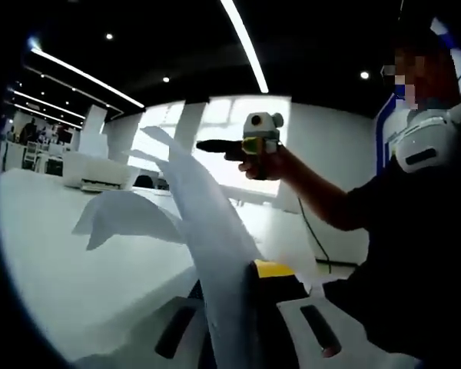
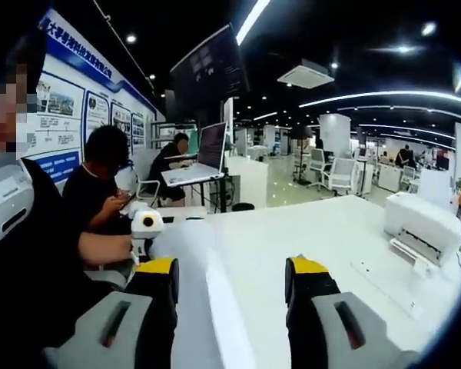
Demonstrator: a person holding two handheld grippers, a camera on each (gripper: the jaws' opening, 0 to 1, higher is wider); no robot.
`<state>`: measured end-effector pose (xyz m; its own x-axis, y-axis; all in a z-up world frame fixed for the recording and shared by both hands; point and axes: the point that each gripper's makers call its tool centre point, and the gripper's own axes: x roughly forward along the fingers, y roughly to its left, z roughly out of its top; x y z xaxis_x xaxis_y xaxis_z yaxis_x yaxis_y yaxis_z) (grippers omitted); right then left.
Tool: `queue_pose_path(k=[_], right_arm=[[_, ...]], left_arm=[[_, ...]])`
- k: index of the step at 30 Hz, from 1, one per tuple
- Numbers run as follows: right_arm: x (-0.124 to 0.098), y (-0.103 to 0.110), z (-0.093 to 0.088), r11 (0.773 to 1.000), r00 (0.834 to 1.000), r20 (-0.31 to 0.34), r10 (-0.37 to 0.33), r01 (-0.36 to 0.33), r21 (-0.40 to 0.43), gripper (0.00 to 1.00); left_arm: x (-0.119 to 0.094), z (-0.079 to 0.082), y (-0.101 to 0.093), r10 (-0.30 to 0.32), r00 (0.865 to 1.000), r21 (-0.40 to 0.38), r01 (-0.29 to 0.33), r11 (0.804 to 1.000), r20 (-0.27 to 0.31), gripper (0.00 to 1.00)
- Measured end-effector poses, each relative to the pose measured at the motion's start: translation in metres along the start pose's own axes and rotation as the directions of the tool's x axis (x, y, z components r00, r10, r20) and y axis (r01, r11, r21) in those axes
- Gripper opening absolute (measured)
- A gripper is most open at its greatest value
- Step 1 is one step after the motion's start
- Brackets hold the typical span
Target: Organize the stack of printing papers by aligning and flattening the scattered papers on the table
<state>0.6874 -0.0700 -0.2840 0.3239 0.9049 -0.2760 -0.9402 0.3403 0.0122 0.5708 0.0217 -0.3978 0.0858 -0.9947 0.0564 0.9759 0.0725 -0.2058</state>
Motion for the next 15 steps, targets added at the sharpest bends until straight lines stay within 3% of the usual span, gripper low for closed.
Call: queue_pose_path(k=[15], right_arm=[[-0.041, -0.014, 0.004, 0.997, 0.996, 0.040, -0.081, 0.080, 0.012, 0.51]], left_arm=[[0.001, -0.002, 0.004, 0.005, 1.000, 0.017, -0.005, 1.000, -0.005, 0.06]])
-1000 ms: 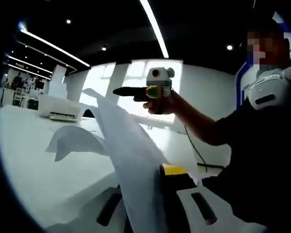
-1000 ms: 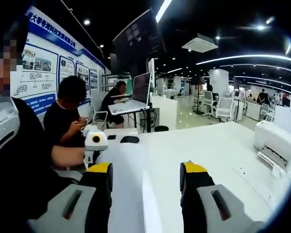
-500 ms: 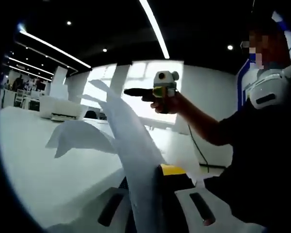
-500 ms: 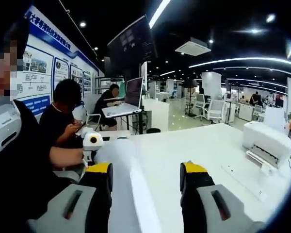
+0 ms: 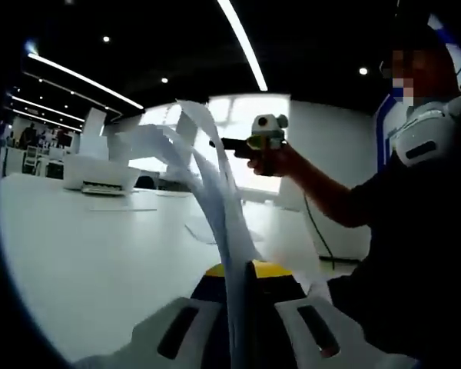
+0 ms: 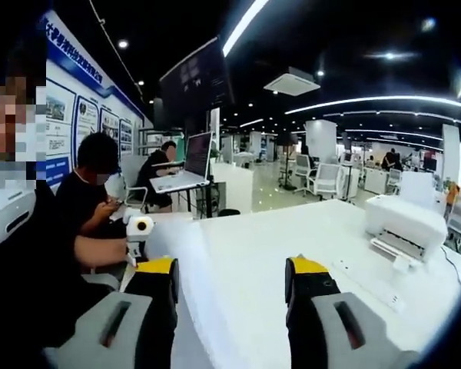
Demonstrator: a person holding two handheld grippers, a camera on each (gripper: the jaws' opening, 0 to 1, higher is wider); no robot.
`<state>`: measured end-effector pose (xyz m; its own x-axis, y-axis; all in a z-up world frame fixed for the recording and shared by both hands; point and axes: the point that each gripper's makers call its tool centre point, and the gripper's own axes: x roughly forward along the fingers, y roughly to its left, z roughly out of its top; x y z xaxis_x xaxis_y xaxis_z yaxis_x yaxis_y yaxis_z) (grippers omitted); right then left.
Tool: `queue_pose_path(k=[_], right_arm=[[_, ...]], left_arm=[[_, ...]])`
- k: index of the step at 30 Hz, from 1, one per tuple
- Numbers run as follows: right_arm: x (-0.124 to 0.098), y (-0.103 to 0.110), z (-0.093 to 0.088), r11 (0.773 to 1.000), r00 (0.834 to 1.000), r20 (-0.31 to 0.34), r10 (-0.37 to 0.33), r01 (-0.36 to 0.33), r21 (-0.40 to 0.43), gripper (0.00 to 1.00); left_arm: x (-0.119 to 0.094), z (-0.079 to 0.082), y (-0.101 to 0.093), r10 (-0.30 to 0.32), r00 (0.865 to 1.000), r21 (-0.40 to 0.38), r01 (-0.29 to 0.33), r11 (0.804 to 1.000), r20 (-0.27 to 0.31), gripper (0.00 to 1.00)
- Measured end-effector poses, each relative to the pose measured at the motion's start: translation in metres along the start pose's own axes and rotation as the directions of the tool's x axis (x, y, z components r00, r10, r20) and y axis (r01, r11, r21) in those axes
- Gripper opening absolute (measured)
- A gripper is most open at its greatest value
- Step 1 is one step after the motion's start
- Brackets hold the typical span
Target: Organize the stack of printing papers by aligning and flattening the scattered papers on the table
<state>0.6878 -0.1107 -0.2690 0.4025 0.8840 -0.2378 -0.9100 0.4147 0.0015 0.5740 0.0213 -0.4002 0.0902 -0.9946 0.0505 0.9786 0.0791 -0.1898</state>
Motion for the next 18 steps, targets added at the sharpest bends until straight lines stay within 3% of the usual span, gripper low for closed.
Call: queue_pose_path(k=[18], right_arm=[[-0.046, -0.019, 0.004, 0.995, 0.995, 0.035, -0.096, 0.096, 0.004, 0.51]], left_arm=[[-0.002, -0.002, 0.004, 0.014, 1.000, -0.014, -0.014, 1.000, 0.007, 0.06]])
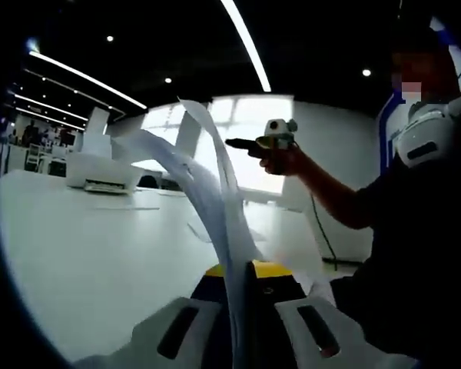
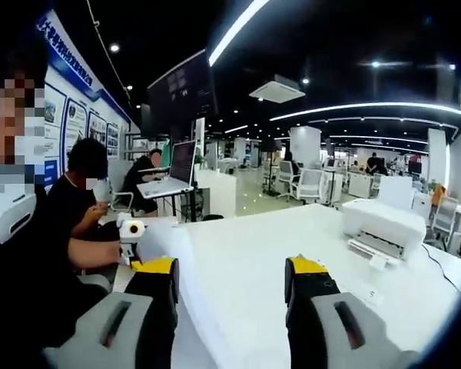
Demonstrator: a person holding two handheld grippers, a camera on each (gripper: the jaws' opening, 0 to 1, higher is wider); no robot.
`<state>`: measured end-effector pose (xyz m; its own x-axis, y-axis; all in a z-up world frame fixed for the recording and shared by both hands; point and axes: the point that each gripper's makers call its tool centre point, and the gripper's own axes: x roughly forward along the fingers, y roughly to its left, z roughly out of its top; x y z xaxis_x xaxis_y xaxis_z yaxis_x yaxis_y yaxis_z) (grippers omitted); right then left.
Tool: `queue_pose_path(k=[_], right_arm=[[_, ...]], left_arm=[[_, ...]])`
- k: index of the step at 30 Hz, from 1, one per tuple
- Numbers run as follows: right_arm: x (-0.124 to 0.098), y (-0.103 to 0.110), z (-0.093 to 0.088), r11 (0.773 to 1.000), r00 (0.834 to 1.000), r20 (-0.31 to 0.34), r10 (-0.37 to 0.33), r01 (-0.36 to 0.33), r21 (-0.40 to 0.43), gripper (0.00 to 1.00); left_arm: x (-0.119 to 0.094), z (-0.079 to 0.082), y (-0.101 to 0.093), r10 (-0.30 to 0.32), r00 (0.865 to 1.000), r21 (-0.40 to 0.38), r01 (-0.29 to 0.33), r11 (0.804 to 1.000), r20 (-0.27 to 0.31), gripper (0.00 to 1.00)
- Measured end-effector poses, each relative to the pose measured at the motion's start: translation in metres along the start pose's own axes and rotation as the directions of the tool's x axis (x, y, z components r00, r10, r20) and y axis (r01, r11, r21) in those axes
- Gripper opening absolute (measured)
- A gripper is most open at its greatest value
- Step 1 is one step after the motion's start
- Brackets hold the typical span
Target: Organize the stack of printing papers by aligning and flattening the scattered papers on the table
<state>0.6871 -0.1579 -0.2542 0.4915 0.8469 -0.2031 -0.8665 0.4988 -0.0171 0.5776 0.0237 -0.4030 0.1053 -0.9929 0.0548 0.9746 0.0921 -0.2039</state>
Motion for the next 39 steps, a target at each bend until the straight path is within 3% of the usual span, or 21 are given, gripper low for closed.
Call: queue_pose_path(k=[20, 32, 39], right_arm=[[-0.028, -0.029, -0.018, 0.995, 0.996, 0.006, -0.088, 0.087, 0.039, 0.51], [-0.057, -0.066, -0.043, 0.975, 0.976, -0.018, -0.216, 0.217, 0.050, 0.52], [-0.067, -0.078, -0.052, 0.966, 0.968, -0.028, -0.249, 0.250, 0.059, 0.53]], left_arm=[[-0.001, 0.000, 0.001, 0.002, 1.000, -0.007, -0.002, 1.000, 0.011, 0.06], [-0.001, -0.001, 0.001, 0.004, 1.000, -0.012, -0.004, 1.000, 0.010, 0.06], [-0.001, -0.002, 0.002, 0.007, 1.000, -0.016, -0.007, 1.000, 0.002, 0.06]])
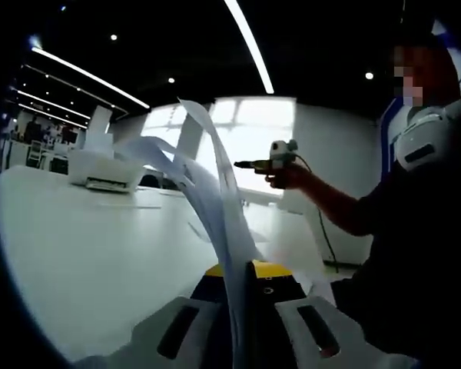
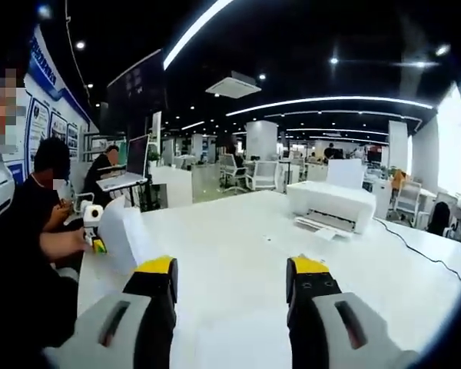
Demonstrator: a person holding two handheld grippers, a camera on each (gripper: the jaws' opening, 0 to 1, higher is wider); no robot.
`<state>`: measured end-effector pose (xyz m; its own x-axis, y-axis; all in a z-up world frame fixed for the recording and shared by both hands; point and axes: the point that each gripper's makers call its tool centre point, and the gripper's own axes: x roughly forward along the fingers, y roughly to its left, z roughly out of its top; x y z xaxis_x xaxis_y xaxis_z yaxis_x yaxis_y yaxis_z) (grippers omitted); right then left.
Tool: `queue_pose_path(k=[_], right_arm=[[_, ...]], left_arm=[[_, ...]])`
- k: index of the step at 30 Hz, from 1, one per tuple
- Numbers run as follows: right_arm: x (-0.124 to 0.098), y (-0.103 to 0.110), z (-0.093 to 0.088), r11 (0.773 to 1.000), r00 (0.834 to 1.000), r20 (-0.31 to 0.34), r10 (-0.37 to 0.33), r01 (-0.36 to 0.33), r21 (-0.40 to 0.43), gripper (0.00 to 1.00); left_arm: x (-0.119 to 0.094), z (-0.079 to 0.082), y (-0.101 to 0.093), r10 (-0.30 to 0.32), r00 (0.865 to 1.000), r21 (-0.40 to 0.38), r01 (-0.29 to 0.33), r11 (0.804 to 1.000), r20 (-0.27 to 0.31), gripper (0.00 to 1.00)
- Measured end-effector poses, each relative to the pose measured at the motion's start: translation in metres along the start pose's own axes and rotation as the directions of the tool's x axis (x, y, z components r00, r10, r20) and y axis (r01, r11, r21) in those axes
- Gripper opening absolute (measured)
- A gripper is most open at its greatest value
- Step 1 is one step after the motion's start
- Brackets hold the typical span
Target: Organize the stack of printing papers by aligning and flattening the scattered papers on the table
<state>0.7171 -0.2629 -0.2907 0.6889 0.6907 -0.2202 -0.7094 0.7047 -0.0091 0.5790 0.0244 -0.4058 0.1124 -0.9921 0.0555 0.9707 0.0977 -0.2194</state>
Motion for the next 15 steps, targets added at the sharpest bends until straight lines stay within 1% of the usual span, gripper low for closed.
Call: queue_pose_path(k=[3, 8, 12, 15], right_arm=[[-0.002, -0.005, -0.002, 1.000, 1.000, 0.007, -0.011, 0.011, 0.009, 0.53], [-0.004, -0.015, -0.008, 0.999, 0.999, 0.000, -0.036, 0.036, 0.015, 0.54], [-0.006, -0.025, -0.010, 0.997, 0.998, 0.017, -0.067, 0.066, 0.034, 0.59], [-0.008, -0.032, -0.013, 0.996, 0.996, 0.022, -0.081, 0.080, 0.047, 0.59]], left_arm=[[0.000, 0.000, 0.000, 0.001, 1.000, -0.001, -0.001, 1.000, -0.001, 0.06], [0.000, 0.000, 0.000, 0.002, 1.000, -0.003, -0.002, 1.000, -0.001, 0.06], [0.000, 0.000, 0.001, 0.003, 1.000, -0.006, -0.003, 1.000, -0.001, 0.06], [0.000, -0.001, 0.001, 0.003, 1.000, -0.008, -0.003, 1.000, -0.003, 0.06]])
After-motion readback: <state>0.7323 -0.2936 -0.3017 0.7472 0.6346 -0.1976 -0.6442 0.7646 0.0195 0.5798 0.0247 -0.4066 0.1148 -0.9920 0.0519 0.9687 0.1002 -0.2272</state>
